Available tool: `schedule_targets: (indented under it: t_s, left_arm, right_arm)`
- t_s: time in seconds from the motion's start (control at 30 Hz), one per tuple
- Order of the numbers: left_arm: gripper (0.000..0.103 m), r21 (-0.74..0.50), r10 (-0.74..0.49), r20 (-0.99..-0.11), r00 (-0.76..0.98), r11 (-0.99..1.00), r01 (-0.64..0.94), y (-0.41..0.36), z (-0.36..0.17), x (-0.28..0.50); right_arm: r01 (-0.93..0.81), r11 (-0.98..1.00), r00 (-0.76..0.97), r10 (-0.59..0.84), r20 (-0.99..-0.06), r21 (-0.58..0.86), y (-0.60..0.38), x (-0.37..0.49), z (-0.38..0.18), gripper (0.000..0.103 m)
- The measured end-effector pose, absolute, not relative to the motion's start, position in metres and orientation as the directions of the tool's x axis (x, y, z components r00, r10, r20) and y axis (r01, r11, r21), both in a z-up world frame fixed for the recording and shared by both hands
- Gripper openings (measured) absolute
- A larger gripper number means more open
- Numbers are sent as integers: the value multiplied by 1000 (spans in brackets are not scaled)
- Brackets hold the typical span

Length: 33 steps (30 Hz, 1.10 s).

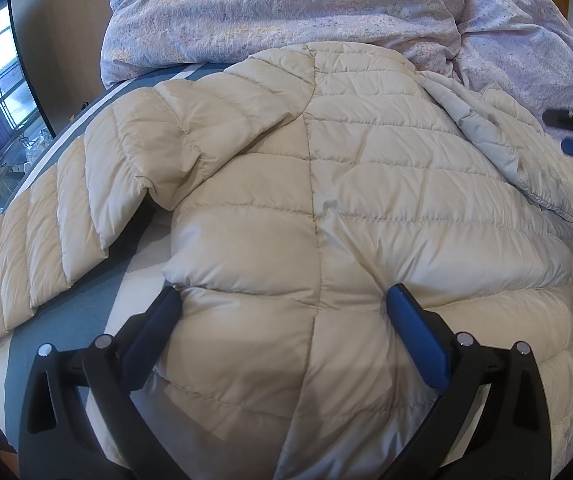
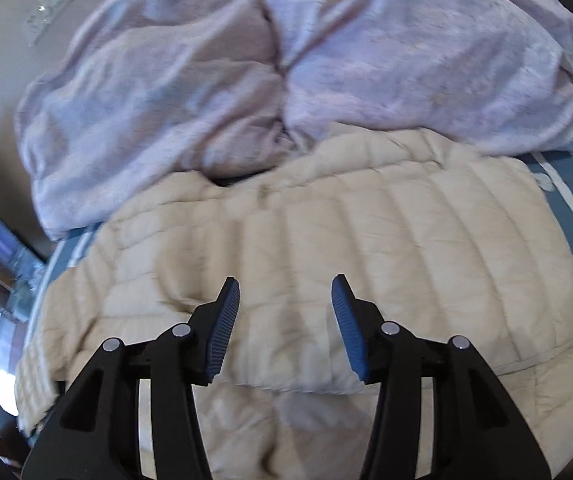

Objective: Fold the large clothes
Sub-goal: 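Lay the sleeve across the jacket body and open the right gripper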

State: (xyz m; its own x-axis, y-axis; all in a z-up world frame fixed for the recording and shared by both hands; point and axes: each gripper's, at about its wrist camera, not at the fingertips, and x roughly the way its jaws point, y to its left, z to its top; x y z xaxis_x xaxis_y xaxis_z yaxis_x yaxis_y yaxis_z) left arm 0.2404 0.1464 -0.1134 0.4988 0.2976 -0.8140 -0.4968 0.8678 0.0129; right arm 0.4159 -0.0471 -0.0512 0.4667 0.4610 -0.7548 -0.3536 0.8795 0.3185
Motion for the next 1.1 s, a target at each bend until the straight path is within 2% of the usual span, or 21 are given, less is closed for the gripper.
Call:
schedule_targets:
  t_s: [0.1,0.43,0.57,0.93,1.1]
  left_arm:
    - [101,13,298,-814,499,868,-497,147,-113,240]
    - [101,13,299,-813,499,867,-498,146,-114,240]
    - [101,13,299,-813,500,867,-498,146,-114,240]
    - [101,13,299,-813,500,867,-498,146,-114,240]
    - [101,13,300,-812,500,867,-499,146,-114,240]
  right_arm:
    - [-330,898,477,426,-769,292,-48,421,-62,61]
    - [-340,920,492,350,-797,195,-31,422,-83,69]
    - [-352,919,483,339,-807,175,-23,421,-91,82]
    - [-385,922,509,239,-827,29,4,409,-112,91]
    - [-378,925,513,247,-822,42,1,409,-114,94]
